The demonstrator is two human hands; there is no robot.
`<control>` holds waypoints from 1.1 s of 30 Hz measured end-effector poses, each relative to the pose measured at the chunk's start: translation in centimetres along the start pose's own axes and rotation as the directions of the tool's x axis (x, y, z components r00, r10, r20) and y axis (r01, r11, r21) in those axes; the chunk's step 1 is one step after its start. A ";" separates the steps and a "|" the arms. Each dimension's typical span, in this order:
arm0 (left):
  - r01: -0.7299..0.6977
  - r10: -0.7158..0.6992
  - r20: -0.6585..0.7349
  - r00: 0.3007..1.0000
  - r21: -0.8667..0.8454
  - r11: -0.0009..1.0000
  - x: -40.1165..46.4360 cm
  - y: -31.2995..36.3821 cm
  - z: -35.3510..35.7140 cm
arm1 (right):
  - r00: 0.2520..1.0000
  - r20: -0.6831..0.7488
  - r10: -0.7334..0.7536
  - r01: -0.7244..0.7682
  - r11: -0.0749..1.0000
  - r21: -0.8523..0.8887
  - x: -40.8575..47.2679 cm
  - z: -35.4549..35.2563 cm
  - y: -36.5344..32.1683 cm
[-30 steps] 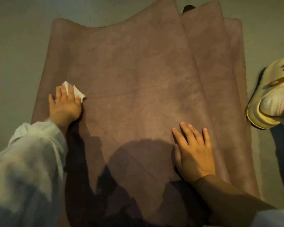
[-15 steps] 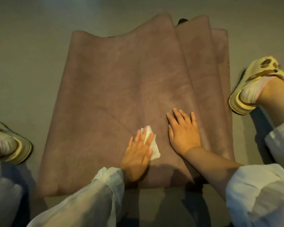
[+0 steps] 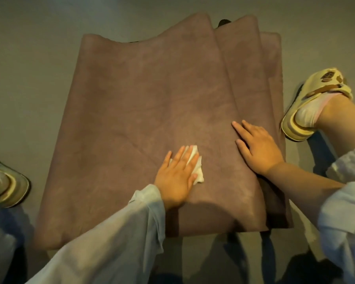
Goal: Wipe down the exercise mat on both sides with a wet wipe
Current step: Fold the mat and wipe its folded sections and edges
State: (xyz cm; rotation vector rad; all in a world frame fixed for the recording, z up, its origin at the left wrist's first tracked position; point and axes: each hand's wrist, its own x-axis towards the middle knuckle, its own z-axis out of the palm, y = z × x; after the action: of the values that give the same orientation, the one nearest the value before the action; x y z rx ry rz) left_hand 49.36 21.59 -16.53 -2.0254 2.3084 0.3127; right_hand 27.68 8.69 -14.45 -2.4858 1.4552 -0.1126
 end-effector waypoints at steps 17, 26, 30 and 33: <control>0.338 -0.341 0.016 0.940 -0.184 0.923 22.9 -10.6 -3.7 | 0.999 -0.050 -0.004 -0.001 0.995 -0.100 0.3 2.1 0.9; 0.277 -0.277 0.024 0.961 -0.181 0.944 26.2 -11.6 -5.4 | 0.999 -0.044 -0.023 0.019 0.996 -0.087 0.4 2.1 1.3; -0.025 0.033 0.050 0.998 -0.153 0.988 21.2 -8.8 -4.5 | 1.000 -0.030 0.004 -0.007 0.997 -0.079 0.3 2.0 1.0; -0.202 0.216 0.107 0.970 -0.130 0.971 15.5 -7.2 -3.8 | 0.999 -0.032 0.005 -0.007 0.996 -0.084 0.2 1.9 0.8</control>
State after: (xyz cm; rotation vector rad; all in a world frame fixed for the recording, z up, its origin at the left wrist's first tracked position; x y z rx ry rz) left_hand 54.69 4.87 -16.39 -1.7540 2.4847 0.5786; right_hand 27.43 8.51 -16.53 -2.5572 1.5097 -0.0921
